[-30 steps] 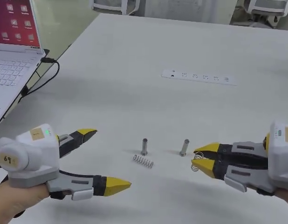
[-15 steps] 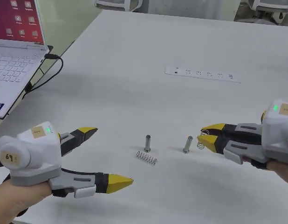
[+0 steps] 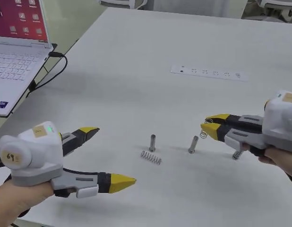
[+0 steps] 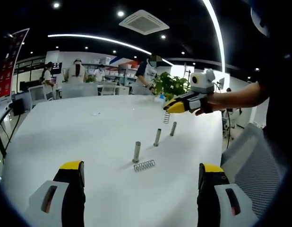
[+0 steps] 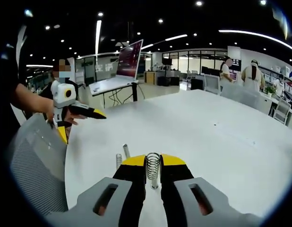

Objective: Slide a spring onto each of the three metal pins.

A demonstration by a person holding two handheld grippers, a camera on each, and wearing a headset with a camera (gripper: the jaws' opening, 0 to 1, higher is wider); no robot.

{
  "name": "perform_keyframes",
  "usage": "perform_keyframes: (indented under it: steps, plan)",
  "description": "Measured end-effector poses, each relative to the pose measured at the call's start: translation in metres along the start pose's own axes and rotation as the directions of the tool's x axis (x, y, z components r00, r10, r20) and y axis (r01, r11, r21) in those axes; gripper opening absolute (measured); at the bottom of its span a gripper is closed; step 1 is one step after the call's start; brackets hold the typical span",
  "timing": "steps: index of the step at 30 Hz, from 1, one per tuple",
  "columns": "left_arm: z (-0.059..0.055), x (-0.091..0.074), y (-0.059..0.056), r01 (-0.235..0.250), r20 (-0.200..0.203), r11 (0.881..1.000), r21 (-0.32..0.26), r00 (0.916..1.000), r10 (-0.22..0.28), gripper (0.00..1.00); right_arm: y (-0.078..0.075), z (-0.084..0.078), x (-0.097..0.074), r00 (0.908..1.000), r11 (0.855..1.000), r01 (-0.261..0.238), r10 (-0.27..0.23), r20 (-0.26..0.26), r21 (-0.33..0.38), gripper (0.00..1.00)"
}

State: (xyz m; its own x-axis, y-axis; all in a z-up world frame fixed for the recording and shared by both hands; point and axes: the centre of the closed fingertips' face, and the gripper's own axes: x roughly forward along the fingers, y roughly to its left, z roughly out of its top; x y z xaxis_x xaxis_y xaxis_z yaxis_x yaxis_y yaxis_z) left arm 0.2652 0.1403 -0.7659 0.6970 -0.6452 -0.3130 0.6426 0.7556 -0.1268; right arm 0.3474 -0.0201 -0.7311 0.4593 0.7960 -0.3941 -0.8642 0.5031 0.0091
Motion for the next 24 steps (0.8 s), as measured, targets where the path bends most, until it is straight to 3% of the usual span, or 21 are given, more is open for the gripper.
perform_keyframes:
  steps: [24]
  plan:
    - [0.0, 0.0001, 0.0007, -0.003, -0.008, 1.0, -0.002, 1.0, 0.003, 0.98, -0.004, -0.0044, 0.0101, 0.9999, 1.0, -0.003, 0.003, -0.014, 0.02, 0.08]
